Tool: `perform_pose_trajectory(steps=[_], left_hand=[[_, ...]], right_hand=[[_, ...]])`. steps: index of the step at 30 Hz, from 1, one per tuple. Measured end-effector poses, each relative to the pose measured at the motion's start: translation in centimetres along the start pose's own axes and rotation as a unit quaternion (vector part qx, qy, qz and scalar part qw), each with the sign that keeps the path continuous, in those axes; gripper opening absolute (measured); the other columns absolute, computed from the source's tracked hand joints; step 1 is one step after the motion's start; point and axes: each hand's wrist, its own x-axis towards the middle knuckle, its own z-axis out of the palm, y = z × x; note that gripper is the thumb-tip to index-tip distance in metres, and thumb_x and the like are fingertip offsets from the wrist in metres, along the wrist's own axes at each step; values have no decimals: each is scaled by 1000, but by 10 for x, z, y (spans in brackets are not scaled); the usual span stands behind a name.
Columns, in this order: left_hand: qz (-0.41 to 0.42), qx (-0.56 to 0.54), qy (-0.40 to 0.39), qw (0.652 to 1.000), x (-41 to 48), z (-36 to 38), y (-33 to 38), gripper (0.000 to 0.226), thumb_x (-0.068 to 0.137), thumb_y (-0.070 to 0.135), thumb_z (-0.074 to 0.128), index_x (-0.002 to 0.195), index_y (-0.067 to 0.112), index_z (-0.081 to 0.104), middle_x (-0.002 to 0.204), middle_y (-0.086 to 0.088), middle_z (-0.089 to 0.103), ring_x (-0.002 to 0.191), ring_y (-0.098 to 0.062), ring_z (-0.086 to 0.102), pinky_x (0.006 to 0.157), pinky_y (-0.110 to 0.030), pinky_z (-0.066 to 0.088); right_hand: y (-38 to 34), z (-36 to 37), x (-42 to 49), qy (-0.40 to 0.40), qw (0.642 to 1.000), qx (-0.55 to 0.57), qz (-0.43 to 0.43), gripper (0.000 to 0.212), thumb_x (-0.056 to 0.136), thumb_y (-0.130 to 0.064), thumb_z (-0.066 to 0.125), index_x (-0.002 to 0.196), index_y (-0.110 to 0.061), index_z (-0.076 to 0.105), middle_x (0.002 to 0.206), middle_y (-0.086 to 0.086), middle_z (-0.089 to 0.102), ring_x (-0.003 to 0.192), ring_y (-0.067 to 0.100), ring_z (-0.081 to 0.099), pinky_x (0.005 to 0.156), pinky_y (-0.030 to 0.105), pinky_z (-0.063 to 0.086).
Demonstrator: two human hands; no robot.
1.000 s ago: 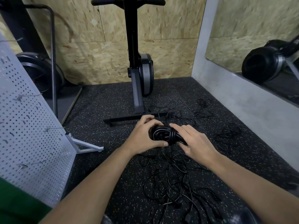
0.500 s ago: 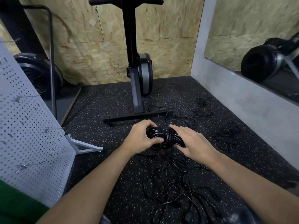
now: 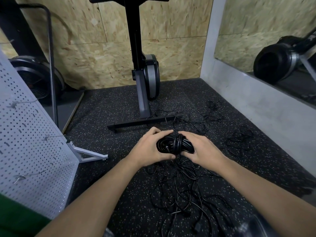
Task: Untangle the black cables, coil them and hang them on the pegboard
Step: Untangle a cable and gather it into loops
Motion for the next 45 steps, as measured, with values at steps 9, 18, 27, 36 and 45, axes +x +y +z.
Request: perform_pose_trajectory(steps=[9,18,27,36,45], left_hand=[[-27,60,15,998,-2,-9,0,81,74,59,86,147,43,54,113,12,50,110,-12,55,104,-35,47],[-68,59,-1,996,-29,-28,-25,77,64,58,93,132,36,66,114,15,49,111,-10,55,104,-39,49],[-148,118,-125,974,-63,-49,-70,84,64,51,95,139,34,60,118,5,54,117,-16,50,105,-39,45],[-249,104,-87,959,-96,-74,-126,76,68,42,96,135,24,65,123,3,61,117,-17,58,104,-37,49],[-435,-10,-41,899,-150,-46,-229,78,75,38,93,142,13,61,144,-7,62,132,-25,58,108,-33,41]], right_hand=[[-4,12,11,-17,999,46,24,70,82,-27,85,143,-27,51,126,-8,67,111,12,65,95,40,56],[-32,38,31,-85,995,50,8,66,77,-29,85,133,-35,52,116,-9,69,104,16,67,88,44,58],[-63,79,53,-168,985,46,-11,57,79,-28,81,128,-35,54,104,-8,67,93,18,67,81,40,57],[-103,145,90,-194,977,83,-8,63,77,-30,85,132,-27,56,123,-4,61,115,21,58,96,44,52],[-110,233,118,-311,943,81,80,98,82,-36,87,160,-18,29,153,9,39,142,31,41,117,42,38]])
